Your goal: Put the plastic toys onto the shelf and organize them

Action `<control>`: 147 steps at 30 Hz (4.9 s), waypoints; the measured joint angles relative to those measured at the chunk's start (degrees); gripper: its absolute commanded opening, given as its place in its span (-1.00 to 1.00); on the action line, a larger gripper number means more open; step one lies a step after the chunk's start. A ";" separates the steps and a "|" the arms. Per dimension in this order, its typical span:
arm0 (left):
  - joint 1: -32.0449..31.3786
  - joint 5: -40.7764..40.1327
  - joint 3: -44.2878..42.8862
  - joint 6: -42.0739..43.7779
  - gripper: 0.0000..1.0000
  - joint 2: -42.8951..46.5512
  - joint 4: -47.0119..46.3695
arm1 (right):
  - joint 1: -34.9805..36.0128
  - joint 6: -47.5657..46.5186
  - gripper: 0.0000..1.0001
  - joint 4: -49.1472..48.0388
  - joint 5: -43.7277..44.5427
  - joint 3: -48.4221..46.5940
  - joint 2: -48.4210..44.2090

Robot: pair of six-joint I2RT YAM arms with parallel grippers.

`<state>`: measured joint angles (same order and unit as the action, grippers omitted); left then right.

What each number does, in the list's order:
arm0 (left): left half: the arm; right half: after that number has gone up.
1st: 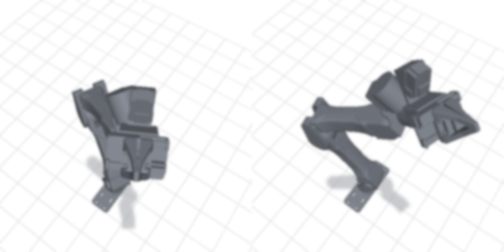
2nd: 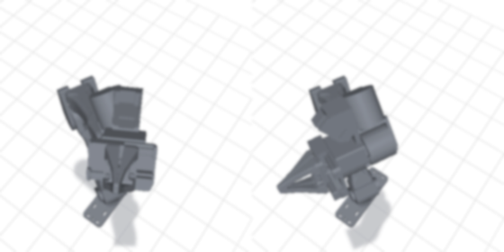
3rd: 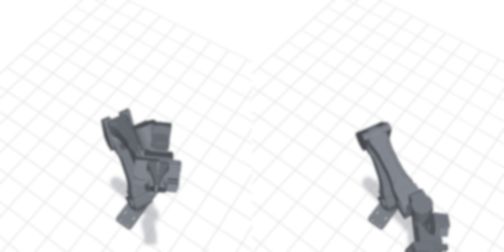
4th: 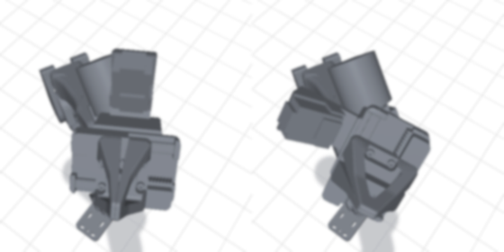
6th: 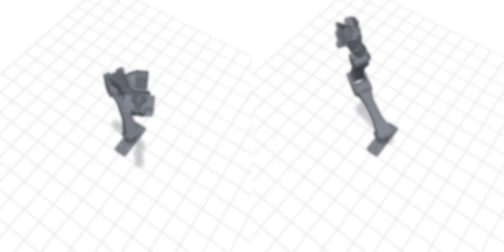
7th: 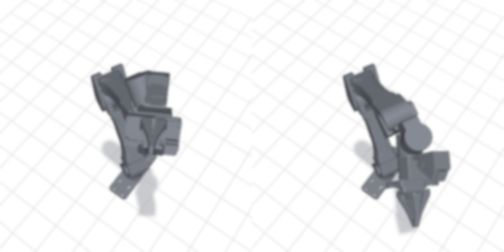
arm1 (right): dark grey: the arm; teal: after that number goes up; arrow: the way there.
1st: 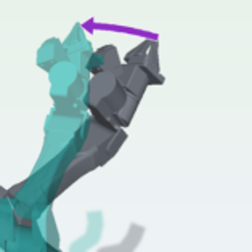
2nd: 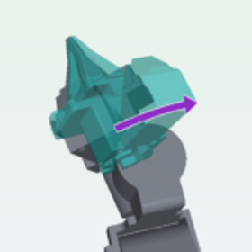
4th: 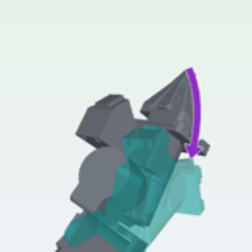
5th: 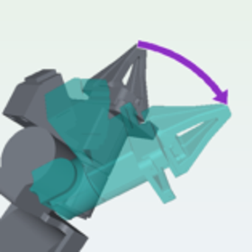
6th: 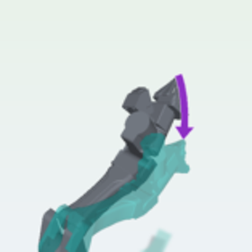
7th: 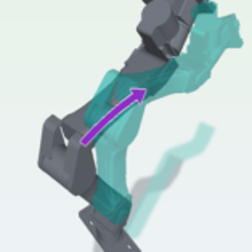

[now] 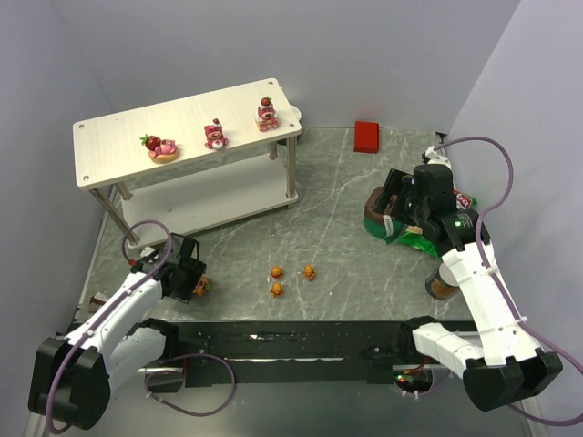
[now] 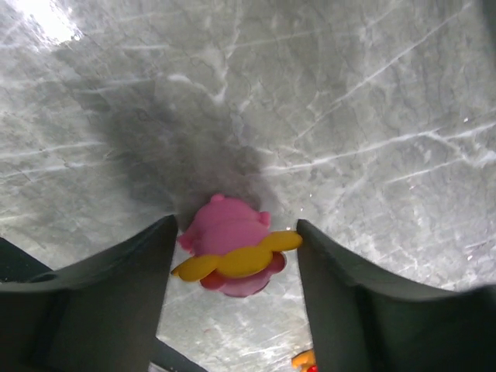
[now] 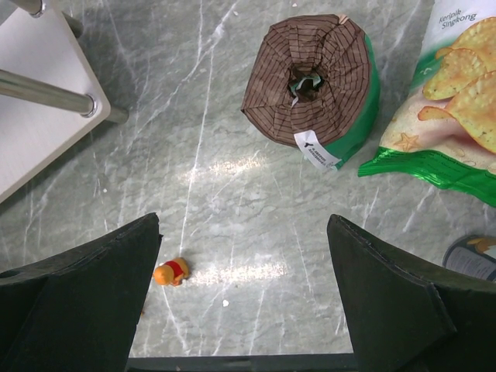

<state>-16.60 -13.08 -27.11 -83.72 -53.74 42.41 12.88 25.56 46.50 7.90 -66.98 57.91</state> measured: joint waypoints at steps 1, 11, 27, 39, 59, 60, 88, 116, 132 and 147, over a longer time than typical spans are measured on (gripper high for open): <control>0.00 -0.24 0.00 0.07 0.07 -0.13 0.00 | -0.02 -0.09 0.91 0.02 0.02 0.00 -0.02; -0.04 -1.88 -4.24 4.74 -0.51 0.15 3.41 | -0.31 -0.11 0.90 -0.20 0.02 0.81 -0.35; -0.11 -0.72 -38.32 37.20 -0.98 5.16 12.94 | -0.57 -0.13 0.87 -0.20 0.02 0.76 0.00; -0.11 -5.11 -67.63 45.77 -0.98 -5.79 23.45 | -0.57 -0.11 0.82 -0.24 0.04 0.15 0.70; 10.43 -9.70 -85.59 42.58 -0.96 -16.68 35.32 | -0.57 -0.15 0.83 -0.66 0.04 0.20 0.37; 11.45 -9.22 -86.07 42.58 -0.98 -17.64 35.08 | -0.57 -0.15 0.83 -0.68 0.04 0.20 0.28; 31.69 9.44 -87.60 38.03 -0.30 -27.65 27.89 | -0.57 0.42 0.84 -2.32 -0.42 4.04 -3.89; 24.41 -5.62 -82.29 45.88 -0.83 -22.08 24.33 | -0.57 0.76 0.85 -2.82 -0.72 6.14 -4.17; 24.44 -10.14 -73.88 54.99 -0.57 -20.52 10.80 | -0.57 0.76 0.85 -2.82 -1.46 6.12 -3.67; 23.98 -6.62 -66.38 63.91 0.14 -15.06 3.32 | -0.57 0.74 0.85 -2.82 -2.01 6.12 -3.67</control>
<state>7.38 -19.70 -93.49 -19.81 -68.79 45.74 12.32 26.30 43.68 5.89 -60.86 54.24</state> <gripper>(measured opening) 0.582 0.922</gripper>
